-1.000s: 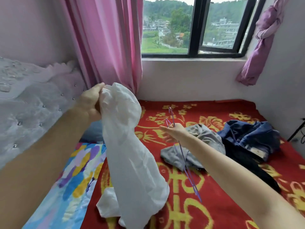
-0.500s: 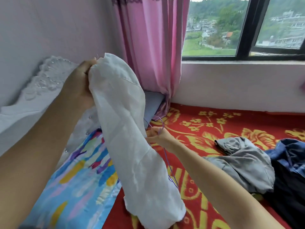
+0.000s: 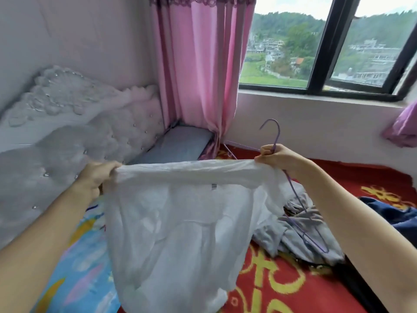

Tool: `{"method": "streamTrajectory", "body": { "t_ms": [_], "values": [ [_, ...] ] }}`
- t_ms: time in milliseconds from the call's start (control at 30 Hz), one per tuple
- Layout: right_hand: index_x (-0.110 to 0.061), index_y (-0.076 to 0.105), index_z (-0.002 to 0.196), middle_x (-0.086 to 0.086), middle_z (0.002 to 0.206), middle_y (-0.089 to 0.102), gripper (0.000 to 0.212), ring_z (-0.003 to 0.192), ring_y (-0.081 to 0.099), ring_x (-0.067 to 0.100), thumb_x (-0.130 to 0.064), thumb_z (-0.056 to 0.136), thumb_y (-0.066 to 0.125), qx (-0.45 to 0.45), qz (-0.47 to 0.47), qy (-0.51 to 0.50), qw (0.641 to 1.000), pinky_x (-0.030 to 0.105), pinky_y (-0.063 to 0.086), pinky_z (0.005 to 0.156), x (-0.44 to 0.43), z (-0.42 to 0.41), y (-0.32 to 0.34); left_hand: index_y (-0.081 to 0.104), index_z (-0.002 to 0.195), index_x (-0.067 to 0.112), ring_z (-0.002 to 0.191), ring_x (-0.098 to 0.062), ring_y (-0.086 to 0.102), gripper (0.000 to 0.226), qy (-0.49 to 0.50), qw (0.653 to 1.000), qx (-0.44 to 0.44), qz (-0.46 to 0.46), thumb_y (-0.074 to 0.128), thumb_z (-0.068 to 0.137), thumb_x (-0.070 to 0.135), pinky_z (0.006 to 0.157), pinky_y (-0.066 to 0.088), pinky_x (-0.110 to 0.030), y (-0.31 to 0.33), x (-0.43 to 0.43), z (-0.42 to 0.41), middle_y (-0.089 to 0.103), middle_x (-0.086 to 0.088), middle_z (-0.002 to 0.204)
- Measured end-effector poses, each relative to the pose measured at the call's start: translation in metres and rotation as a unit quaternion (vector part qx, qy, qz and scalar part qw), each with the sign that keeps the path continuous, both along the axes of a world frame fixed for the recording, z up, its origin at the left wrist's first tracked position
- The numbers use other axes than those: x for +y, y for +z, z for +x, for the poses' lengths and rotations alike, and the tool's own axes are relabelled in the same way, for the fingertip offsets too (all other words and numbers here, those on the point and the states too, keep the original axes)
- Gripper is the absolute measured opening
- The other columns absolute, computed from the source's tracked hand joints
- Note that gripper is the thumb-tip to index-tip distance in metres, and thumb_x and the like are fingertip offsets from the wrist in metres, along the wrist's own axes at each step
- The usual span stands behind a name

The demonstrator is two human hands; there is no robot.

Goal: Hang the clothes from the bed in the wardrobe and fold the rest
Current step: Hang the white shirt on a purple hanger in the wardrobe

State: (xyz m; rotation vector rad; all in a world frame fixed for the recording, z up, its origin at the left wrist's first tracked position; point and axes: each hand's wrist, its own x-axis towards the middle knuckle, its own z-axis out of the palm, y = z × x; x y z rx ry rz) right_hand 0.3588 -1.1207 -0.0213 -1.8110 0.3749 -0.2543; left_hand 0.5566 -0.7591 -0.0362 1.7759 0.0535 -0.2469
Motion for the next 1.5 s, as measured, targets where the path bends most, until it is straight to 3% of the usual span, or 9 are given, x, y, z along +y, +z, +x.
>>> {"method": "streamTrajectory", "body": {
  "t_ms": [200,400,500,600,867,1000,1167,1333,1500],
  "values": [
    [-0.021,0.020,0.057,-0.003,0.059,0.021,0.051,0.053,0.018,0.011,0.004,0.081,0.058,0.154,-0.183,-0.040,0.970,0.020,0.019,0.045,-0.003,-0.009,-0.051,0.059,0.074,0.006,0.036,-0.004,0.054,0.015,-0.068,0.995,-0.008,-0.078,0.060,0.089,0.006,0.040,0.045,-0.015,-0.014,-0.029,-0.011,0.061,0.005,0.044],
    [-0.019,0.022,0.055,-0.001,0.057,0.022,0.052,0.055,0.019,0.013,0.005,0.079,0.062,0.118,-0.155,-0.097,0.976,0.025,0.020,0.047,-0.003,-0.009,-0.094,0.061,0.100,0.010,0.064,-0.010,0.056,0.010,-0.099,0.978,-0.176,-0.045,0.059,0.091,0.011,0.052,0.048,-0.013,0.001,-0.042,-0.021,0.063,-0.004,0.078],
    [-0.018,0.023,0.056,0.000,0.055,0.027,0.052,0.051,0.027,0.013,0.004,0.082,0.062,0.102,-0.183,-0.109,0.972,0.022,0.026,0.044,-0.003,-0.006,-0.094,0.059,0.106,0.017,0.071,-0.020,0.054,0.015,-0.136,0.969,-0.207,-0.015,0.058,0.092,0.013,0.061,0.048,-0.028,0.007,-0.047,-0.025,0.060,-0.011,0.088],
    [-0.016,0.027,0.059,0.008,0.059,0.044,0.046,0.049,0.048,0.015,0.003,0.087,0.059,0.069,-0.133,-0.057,0.987,0.020,0.036,0.039,-0.003,-0.013,-0.087,0.059,0.111,0.013,0.061,-0.019,0.047,0.018,-0.139,0.964,-0.225,0.005,0.054,0.093,0.009,0.059,0.039,-0.030,0.002,-0.052,-0.028,0.053,-0.008,0.074],
    [-0.017,0.048,0.097,-0.001,0.050,0.040,0.006,0.036,0.020,0.007,-0.019,0.097,0.043,0.030,0.074,0.093,0.992,0.009,0.017,0.035,0.021,-0.041,-0.061,0.061,0.112,0.009,0.061,-0.010,0.049,0.021,-0.090,0.971,-0.216,0.051,0.052,0.093,0.008,0.055,0.043,-0.017,-0.029,-0.054,-0.029,0.057,-0.004,0.085],
    [-0.026,0.054,0.119,-0.002,0.052,0.029,0.031,0.044,0.019,0.009,-0.007,0.096,0.045,0.069,0.066,0.178,0.979,0.016,0.015,0.036,0.031,-0.051,-0.059,0.062,0.113,0.008,0.086,-0.014,0.054,0.022,-0.078,0.969,-0.225,0.058,0.051,0.093,0.007,0.069,0.043,-0.020,-0.035,-0.056,-0.029,0.059,-0.006,0.105],
    [-0.033,0.065,0.114,-0.006,0.047,0.030,0.048,0.041,0.018,0.008,0.003,0.095,0.041,0.136,0.077,0.261,0.952,0.017,0.015,0.037,0.039,-0.054,-0.066,0.063,0.110,0.011,0.063,-0.005,0.050,0.021,-0.073,0.966,-0.242,0.051,0.050,0.093,0.007,0.049,0.040,-0.005,-0.033,-0.060,-0.033,0.059,-0.001,0.091],
    [-0.032,0.065,0.110,-0.005,0.044,0.033,0.044,0.037,0.020,0.006,0.002,0.095,0.042,0.168,0.082,0.189,0.964,0.014,0.018,0.033,0.063,-0.041,-0.080,0.064,0.104,0.018,0.055,-0.007,0.047,0.018,-0.082,0.969,-0.234,0.014,0.051,0.094,0.011,0.051,0.040,-0.019,-0.033,-0.066,-0.047,0.052,0.006,0.068],
    [-0.032,0.062,0.109,-0.006,0.041,0.032,0.041,0.035,0.018,0.007,0.001,0.095,0.042,0.114,0.093,0.091,0.985,0.014,0.016,0.033,0.098,-0.026,-0.097,0.064,0.096,0.030,0.066,-0.021,0.046,0.027,-0.144,0.961,-0.230,-0.054,0.048,0.096,0.008,0.062,0.041,-0.030,-0.036,-0.078,-0.083,0.058,-0.002,0.077]
  ]
}}
